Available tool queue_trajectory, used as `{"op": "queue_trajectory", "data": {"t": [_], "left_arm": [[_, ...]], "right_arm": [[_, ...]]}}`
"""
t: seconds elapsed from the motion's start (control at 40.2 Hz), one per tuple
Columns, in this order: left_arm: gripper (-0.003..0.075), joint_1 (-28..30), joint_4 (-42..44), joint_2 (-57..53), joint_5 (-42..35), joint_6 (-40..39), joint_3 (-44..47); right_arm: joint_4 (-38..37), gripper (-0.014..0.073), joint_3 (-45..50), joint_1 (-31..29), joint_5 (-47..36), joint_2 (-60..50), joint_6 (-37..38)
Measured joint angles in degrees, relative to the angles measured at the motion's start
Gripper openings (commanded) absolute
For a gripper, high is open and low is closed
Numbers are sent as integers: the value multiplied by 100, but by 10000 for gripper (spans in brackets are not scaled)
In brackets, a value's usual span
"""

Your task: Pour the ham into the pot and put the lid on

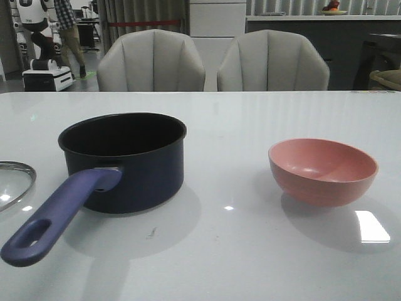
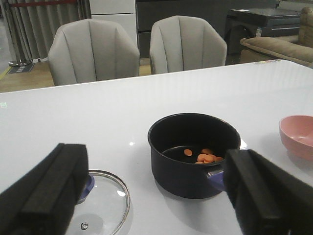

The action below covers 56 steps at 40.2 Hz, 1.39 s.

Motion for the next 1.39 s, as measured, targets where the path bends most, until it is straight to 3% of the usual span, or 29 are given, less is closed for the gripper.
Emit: {"op": "queue_trajectory", "data": {"t": [0.348, 0.522, 0.672, 0.721, 0.821, 0.846, 0.92, 1.219, 1.393], "left_arm": [[606, 0, 0, 0, 0, 0, 0], [606, 0, 0, 0, 0, 0, 0], [606, 0, 0, 0, 0, 0, 0], [606, 0, 0, 0, 0, 0, 0], [606, 0, 0, 0, 0, 0, 0], [606, 0, 0, 0, 0, 0, 0], [606, 0, 11, 0, 0, 0, 0], [613, 0, 23, 60, -84, 0, -21], [685, 0, 33, 842, -83, -277, -272]], "right_arm": [[11, 461, 1988, 174, -370, -2959, 2], [11, 461, 2905, 174, -525, -3911, 2], [11, 423, 3337, 174, -610, -4122, 2], [11, 354, 3380, 174, -693, -4122, 2], [11, 132, 3380, 174, -830, -4135, 2], [11, 115, 3380, 174, -830, -4134, 2], [19, 157, 3380, 174, -805, -4134, 2], [19, 157, 3380, 174, -645, -4134, 2], [19, 157, 3380, 174, -623, -4134, 2]]}}
